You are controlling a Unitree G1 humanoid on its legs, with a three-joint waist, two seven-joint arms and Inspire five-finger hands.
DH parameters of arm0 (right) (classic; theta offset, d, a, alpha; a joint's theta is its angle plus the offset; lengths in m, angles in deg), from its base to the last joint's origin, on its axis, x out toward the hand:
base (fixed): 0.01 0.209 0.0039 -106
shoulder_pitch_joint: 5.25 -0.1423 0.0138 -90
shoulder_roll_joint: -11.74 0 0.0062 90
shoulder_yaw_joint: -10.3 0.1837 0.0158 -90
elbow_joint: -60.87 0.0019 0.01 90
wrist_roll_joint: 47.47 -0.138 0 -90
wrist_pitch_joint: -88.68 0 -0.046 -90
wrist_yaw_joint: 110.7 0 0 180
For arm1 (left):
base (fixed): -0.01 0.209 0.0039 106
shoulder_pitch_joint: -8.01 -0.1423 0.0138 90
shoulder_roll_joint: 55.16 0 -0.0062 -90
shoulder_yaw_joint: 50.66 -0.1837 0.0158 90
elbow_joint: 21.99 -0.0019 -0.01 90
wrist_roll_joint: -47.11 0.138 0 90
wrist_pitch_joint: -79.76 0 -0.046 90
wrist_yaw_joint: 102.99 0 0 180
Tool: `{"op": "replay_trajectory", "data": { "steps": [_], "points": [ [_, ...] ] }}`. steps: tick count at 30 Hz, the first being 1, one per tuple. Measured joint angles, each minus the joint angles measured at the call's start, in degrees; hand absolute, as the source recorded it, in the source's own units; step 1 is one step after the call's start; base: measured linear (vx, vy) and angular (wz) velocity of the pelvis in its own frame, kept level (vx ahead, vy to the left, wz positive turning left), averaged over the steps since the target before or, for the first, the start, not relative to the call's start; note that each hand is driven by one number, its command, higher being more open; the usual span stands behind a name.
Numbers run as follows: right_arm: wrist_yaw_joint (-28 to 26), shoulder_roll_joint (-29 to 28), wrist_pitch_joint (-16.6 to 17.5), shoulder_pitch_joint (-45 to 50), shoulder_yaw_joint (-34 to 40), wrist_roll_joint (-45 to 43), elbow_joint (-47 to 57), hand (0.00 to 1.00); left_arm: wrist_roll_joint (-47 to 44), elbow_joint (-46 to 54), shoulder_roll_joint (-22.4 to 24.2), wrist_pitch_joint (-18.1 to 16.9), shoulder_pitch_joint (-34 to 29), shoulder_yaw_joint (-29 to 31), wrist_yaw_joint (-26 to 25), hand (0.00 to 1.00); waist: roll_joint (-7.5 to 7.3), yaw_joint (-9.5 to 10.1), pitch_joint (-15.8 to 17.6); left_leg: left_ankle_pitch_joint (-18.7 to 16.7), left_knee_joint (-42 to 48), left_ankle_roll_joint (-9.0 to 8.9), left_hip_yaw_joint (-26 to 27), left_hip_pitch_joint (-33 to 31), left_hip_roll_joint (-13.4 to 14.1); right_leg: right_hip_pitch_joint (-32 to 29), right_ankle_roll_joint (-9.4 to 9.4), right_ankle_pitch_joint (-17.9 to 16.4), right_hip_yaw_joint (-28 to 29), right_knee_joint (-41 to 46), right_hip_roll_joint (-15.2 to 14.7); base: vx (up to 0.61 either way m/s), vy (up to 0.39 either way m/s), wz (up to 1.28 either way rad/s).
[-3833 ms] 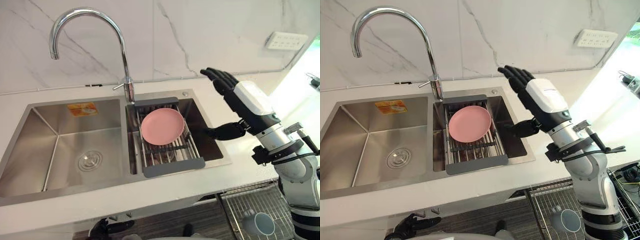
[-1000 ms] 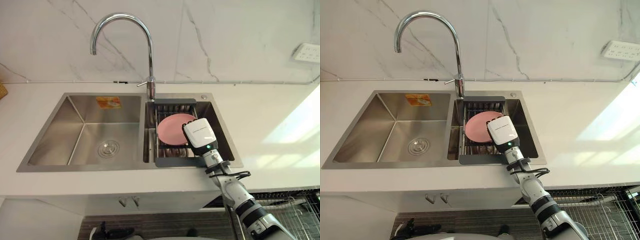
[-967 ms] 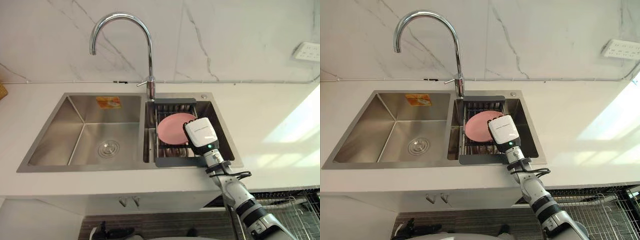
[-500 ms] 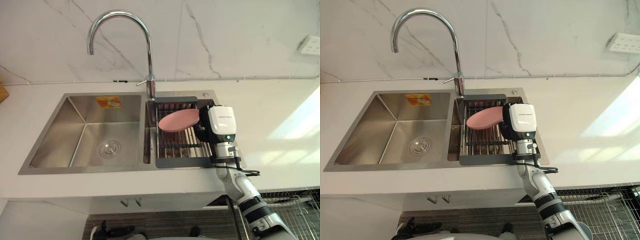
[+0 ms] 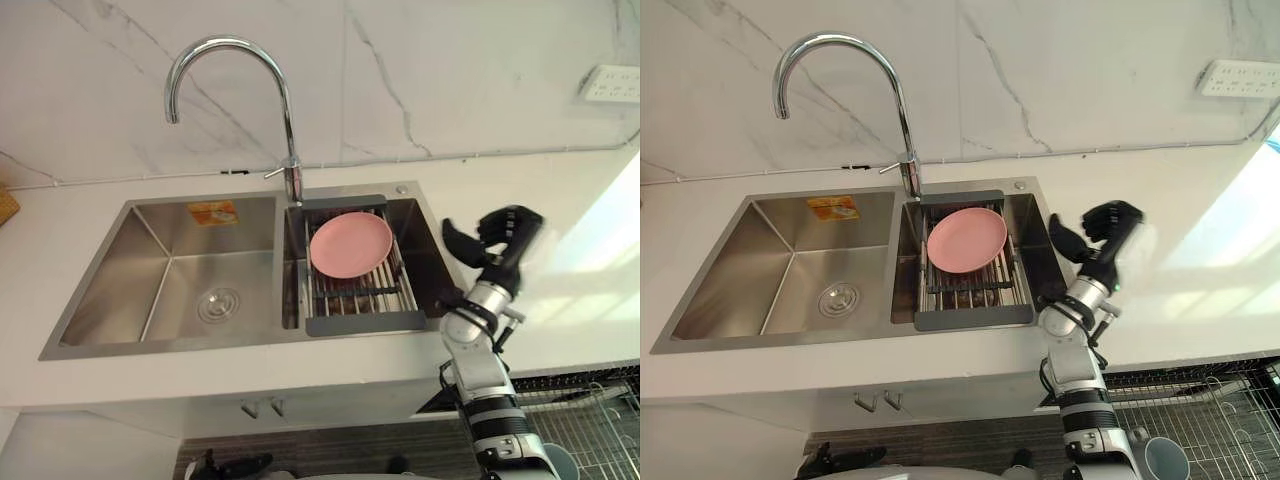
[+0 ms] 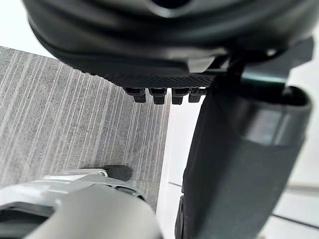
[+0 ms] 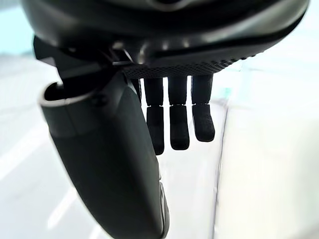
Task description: Walk over to the sink, pick up the cup, carry it to the dishwasher, place the cup inside the dishwasher, then close the dishwasher door
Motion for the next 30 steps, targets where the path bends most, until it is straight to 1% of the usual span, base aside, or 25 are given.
{"op": "replay_trajectory", "data": {
  "steps": [2,3,4,6,7,8,9,10,12,13,14,15,16,17,18,19,21,24,26,28,30],
  "points": [
    [-2.8,-0.1,2.3,1.4,3.3,-4.5,5.6,1.00,0.0,0.0,0.3,0.3,0.0,0.0,-0.1,1.00,0.08,-0.34,0.0,-0.1,0.0,-0.05,0.4,0.2,0.1,0.0,-0.01,0.0,0.4,0.0,0.0,-0.01,0.012,-0.08],
    [-4.6,-0.1,2.9,1.7,4.4,-5.1,7.5,1.00,0.0,0.1,0.4,0.6,0.0,0.0,-0.1,1.00,0.08,-0.49,0.0,-0.1,0.0,-0.09,0.5,0.3,0.1,0.1,-0.02,0.0,0.6,0.0,0.0,-0.02,0.018,-0.13],
    [-8.4,0.0,3.1,1.9,5.6,-5.1,10.2,1.00,0.0,0.3,0.4,1.4,0.0,0.0,0.0,1.00,0.08,-0.70,0.0,-0.3,0.0,-0.25,0.9,0.5,0.3,0.1,-0.09,0.0,1.0,0.0,0.0,-0.03,0.016,-0.12],
    [-13.2,0.3,3.3,2.3,6.1,-5.1,12.4,1.00,0.1,0.4,0.4,2.1,0.0,0.0,0.0,1.00,0.09,-0.87,0.0,-0.6,0.0,-0.49,1.2,0.5,0.4,0.1,-0.26,-0.1,1.4,0.0,0.2,-0.03,0.010,-0.11],
    [-17.8,0.9,3.3,3.0,6.1,-5.0,14.3,1.00,0.1,0.7,0.4,2.8,0.0,0.0,0.2,1.00,0.08,-1.10,0.0,-0.7,0.0,-0.64,1.3,0.6,0.5,0.0,-0.36,-0.1,1.4,0.0,0.3,-0.02,-0.001,-0.07],
    [-19.4,1.4,3.3,3.3,6.0,-5.0,15.0,1.00,0.1,0.8,0.3,2.9,-0.1,0.0,0.3,1.00,0.07,-1.23,0.0,-0.8,0.0,-0.69,1.4,0.6,0.6,0.0,-0.40,-0.2,1.5,0.0,0.3,-0.01,-0.004,-0.05],
    [-23.2,2.8,3.3,4.1,5.1,-4.8,16.4,1.00,0.1,0.9,0.3,3.1,-0.1,0.0,0.4,1.00,0.06,-1.36,0.0,-0.8,-0.1,-0.75,1.5,0.6,0.7,-0.1,-0.50,-0.2,1.6,0.0,0.4,0.00,-0.004,-0.04],
    [-25.2,3.6,3.4,4.4,4.8,-4.0,16.9,1.00,0.1,1.0,0.3,3.3,-0.2,0.0,0.5,1.00,0.03,-1.39,-0.1,-0.8,-0.2,-0.77,1.5,0.6,0.7,-0.2,-0.64,-0.3,1.6,0.0,0.5,0.01,-0.005,-0.05],
    [-32.2,7.1,3.9,5.9,2.5,0.9,19.2,1.00,0.1,2.6,0.3,4.2,-0.6,0.1,1.0,1.00,-0.05,-1.40,-0.2,-0.6,-0.4,-0.98,1.8,0.6,0.9,-0.5,-0.56,-0.6,1.7,0.0,0.8,0.02,-0.007,-0.05],
    [-33.9,8.2,3.9,6.3,1.7,2.3,20.2,1.00,0.1,3.1,0.3,4.3,-0.7,0.1,1.1,1.00,-0.07,-1.41,-0.2,-0.6,-0.4,-0.99,1.8,0.5,1.0,-0.6,-0.58,-0.6,1.8,0.0,0.9,0.03,-0.005,-0.03],
    [-37.3,11.2,4.2,6.9,-0.5,5.1,22.1,1.00,0.1,3.8,0.1,4.4,-0.7,0.1,1.7,1.00,-0.08,-1.43,-0.2,-0.6,-0.2,-0.99,1.8,0.5,1.1,-0.6,-0.80,-0.5,1.8,0.0,1.0,0.04,-0.001,-0.01],
    [-41.9,14.1,4.6,7.0,-2.4,9.1,23.7,1.00,0.1,5.0,-0.1,4.7,-0.7,0.0,2.2,1.00,-0.18,-1.44,-0.3,-0.6,-0.2,-0.94,1.8,0.5,1.2,-0.6,-0.82,-0.4,1.8,0.0,1.1,0.04,0.000,0.00],
    [-44.0,15.5,5.1,7.1,-3.3,10.9,24.2,1.00,0.1,5.1,-0.2,4.7,-0.7,0.0,2.5,1.00,-0.32,-1.43,-0.4,-0.6,-0.2,-0.91,1.8,0.5,1.3,-0.6,-0.82,-0.4,1.8,0.0,1.1,0.05,0.003,0.02],
    [-48.0,18.0,5.7,7.0,-5.3,14.1,24.8,1.00,0.1,5.2,-0.7,4.8,-0.3,0.0,3.2,1.00,-0.57,-1.33,-0.8,-0.6,-0.3,-0.92,1.7,0.5,1.3,-0.6,-0.82,-0.4,1.6,0.1,1.2,0.04,0.003,0.06],
    [-51.4,19.3,6.2,7.1,-6.7,16.4,25.0,1.00,0.1,5.2,-1.1,4.8,0.0,0.0,3.6,1.00,-0.91,-1.33,-1.2,-0.6,-0.3,-0.92,1.5,0.4,1.3,-0.6,-0.82,-0.4,1.5,0.2,1.2,0.05,0.008,0.06],
    [-52.8,19.5,6.3,7.1,-7.3,17.2,25.0,1.00,0.1,5.2,-1.3,4.8,0.1,0.0,3.8,1.00,-1.09,-1.30,-1.3,-0.6,-0.3,-0.91,1.5,0.4,1.3,-0.6,-0.82,-0.4,1.5,0.2,1.2,0.03,0.015,0.05],
    [-56.5,19.5,6.3,7.2,-8.5,21.8,24.9,1.00,0.1,5.1,-2.0,5.1,-0.1,-0.1,4.4,1.00,-1.55,-1.35,-1.6,-0.6,-0.2,-0.81,1.4,0.3,1.1,-0.6,-0.81,-0.4,1.5,0.2,1.1,0.00,0.000,0.00],
    [-58.6,19.7,6.4,7.2,-8.9,27.4,24.7,1.00,0.1,4.9,-2.5,5.5,-0.3,-0.1,4.4,1.00,-1.64,-1.34,-1.6,-0.7,-0.2,-0.65,1.4,0.3,0.9,-0.6,-0.79,-0.4,1.5,0.2,1.0,0.00,0.000,0.00],
    [-59.0,20.3,6.4,7.2,-9.9,30.1,24.6,1.00,0.1,4.8,-2.8,5.9,-0.4,-0.2,4.4,1.00,-1.65,-1.35,-1.6,-0.7,-0.1,-0.65,1.4,0.3,0.9,-0.6,-0.79,-0.4,1.5,0.2,1.0,0.00,0.000,0.00],
    [-59.0,21.4,6.5,7.1,-12.3,34.9,24.1,1.00,0.1,4.8,-2.9,6.2,-0.4,-0.4,4.4,1.00,-1.66,-1.33,-1.7,-0.7,0.0,-0.65,1.4,0.2,1.0,-0.6,-0.80,-0.4,1.5,0.2,1.0,0.00,0.000,0.00],
    [-59.0,21.6,6.8,7.0,-13.8,37.2,22.9,1.00,0.1,4.7,-2.9,6.3,-0.4,-0.8,4.4,1.00,-1.68,-1.32,-1.8,-0.7,0.1,-0.65,1.3,0.2,1.1,-0.5,-0.80,-0.4,1.5,0.2,1.0,0.00,0.000,0.00]
  ]
}}
